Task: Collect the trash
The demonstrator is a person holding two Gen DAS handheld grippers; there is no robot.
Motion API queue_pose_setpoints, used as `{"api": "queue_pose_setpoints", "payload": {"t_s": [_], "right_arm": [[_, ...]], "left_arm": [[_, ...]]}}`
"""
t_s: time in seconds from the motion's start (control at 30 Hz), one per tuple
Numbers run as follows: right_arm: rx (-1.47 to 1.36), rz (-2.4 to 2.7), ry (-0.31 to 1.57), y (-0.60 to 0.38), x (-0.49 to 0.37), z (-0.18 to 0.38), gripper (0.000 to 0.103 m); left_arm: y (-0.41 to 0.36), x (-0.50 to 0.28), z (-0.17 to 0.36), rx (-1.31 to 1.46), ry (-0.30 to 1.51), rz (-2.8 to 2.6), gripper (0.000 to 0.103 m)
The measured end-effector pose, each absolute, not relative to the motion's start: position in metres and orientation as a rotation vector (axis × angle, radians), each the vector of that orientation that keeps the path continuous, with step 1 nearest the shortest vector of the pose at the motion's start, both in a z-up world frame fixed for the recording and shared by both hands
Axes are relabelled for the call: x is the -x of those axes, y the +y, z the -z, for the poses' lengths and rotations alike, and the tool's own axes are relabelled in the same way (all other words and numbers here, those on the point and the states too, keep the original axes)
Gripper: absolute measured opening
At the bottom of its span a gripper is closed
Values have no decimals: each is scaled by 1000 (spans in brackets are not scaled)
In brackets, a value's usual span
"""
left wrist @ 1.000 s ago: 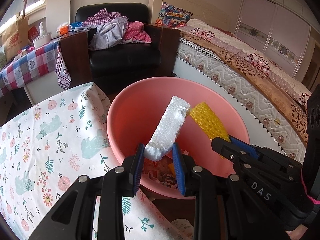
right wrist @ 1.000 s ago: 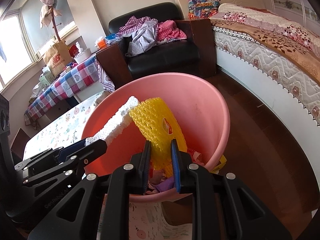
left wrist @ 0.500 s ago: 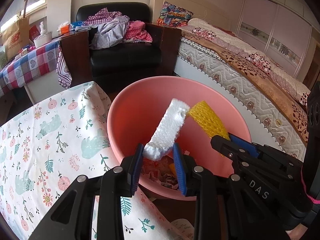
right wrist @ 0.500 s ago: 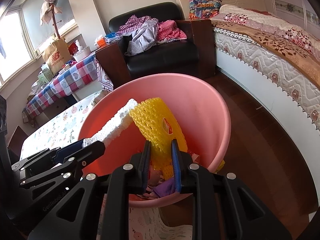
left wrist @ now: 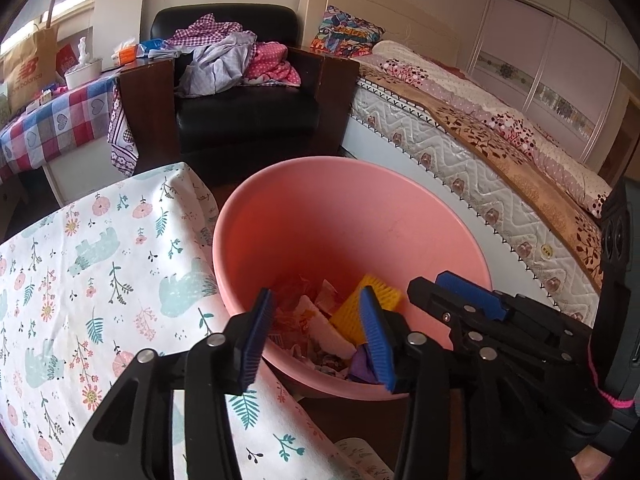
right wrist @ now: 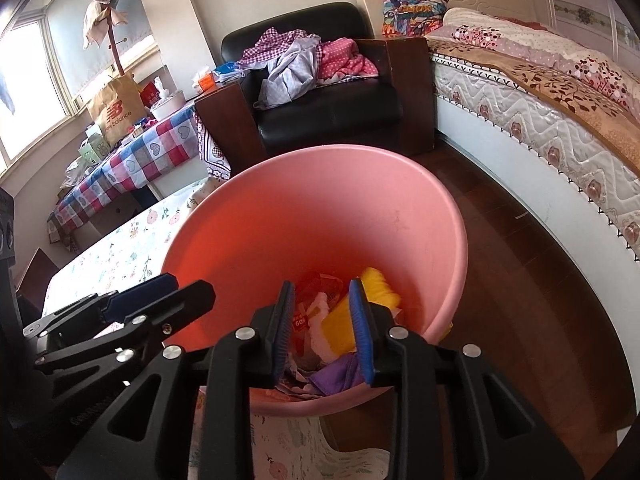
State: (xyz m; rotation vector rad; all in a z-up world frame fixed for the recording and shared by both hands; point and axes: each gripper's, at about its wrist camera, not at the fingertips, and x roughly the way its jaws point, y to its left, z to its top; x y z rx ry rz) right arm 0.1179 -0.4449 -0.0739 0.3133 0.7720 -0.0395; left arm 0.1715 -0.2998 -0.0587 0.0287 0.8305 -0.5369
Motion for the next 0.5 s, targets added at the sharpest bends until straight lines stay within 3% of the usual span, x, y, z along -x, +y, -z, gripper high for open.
{"api": "queue_pose_setpoints", "payload": {"t_s": [0.5], "right_arm": [[-275, 14, 748, -436, -107, 57, 31]], "left_arm": [[-276, -163, 30, 26, 756, 552, 51]]}}
